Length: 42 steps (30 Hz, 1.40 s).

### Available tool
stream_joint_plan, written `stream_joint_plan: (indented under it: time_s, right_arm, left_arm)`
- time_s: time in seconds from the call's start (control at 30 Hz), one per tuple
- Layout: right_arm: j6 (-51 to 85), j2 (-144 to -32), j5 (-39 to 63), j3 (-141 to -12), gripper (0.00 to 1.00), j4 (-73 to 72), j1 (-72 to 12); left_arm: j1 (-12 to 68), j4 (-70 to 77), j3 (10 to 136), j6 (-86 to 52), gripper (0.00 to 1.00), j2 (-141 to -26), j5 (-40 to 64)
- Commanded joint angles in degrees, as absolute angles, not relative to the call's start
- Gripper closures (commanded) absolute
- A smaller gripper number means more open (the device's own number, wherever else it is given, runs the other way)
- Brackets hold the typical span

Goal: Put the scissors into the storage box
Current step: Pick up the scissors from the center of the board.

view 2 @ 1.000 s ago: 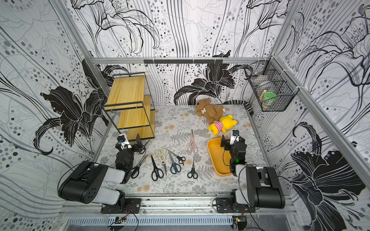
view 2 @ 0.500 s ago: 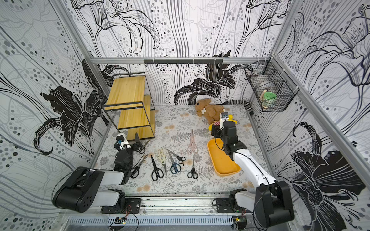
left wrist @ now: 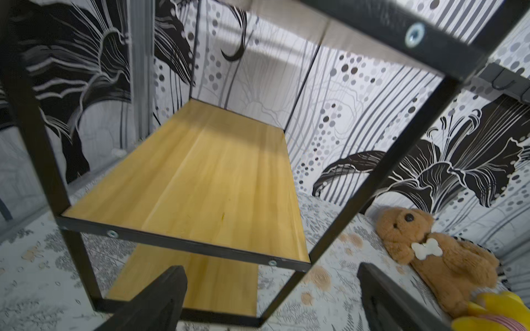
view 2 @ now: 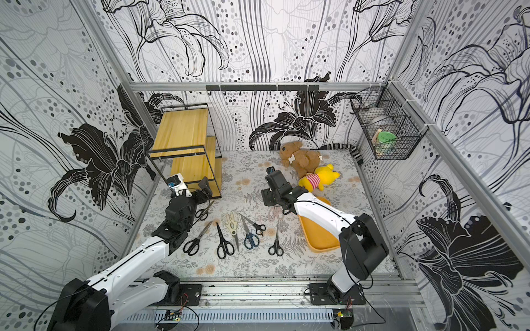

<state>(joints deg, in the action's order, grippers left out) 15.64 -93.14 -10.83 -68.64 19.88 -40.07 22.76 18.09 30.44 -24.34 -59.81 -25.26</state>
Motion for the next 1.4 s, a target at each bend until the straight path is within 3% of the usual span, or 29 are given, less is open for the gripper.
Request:
stream_joint_plan:
  time_s: [0.0, 0.2, 0.5, 0.8, 1.37]
  right_arm:
    - [23.2, -97.0, -12.6, -72.2, 0.35, 28.2, -42.8]
    - [31.3, -99.6, -13.0, -72.1, 0.52, 30.8, -45.8]
    - [35.4, -106.8, -12.3, -76.8, 0.61, 36.2, -45.9]
    - [39.8, -109.0, -12.2, -76.3, 0.68, 37.9, -45.8]
    - [39.2, -114.2, -15.5, -78.7, 0.70, 36.1, -44.6]
  left_arm:
    - [23.9, 5.1, 33.2, -32.4, 0.02, -61.9, -21.7]
    - [24.0, 2.9, 34.1, -33.7, 0.02, -63.7, -10.8]
    - [24.0, 0.9, 31.6, -34.8, 0.03, -65.5, -10.2]
    - [23.9, -0.1, 32.0, -36.1, 0.03, -66.4, -12.8]
    - [24.0, 0.4, 31.0, -36.0, 0.03, -63.9, -14.0]
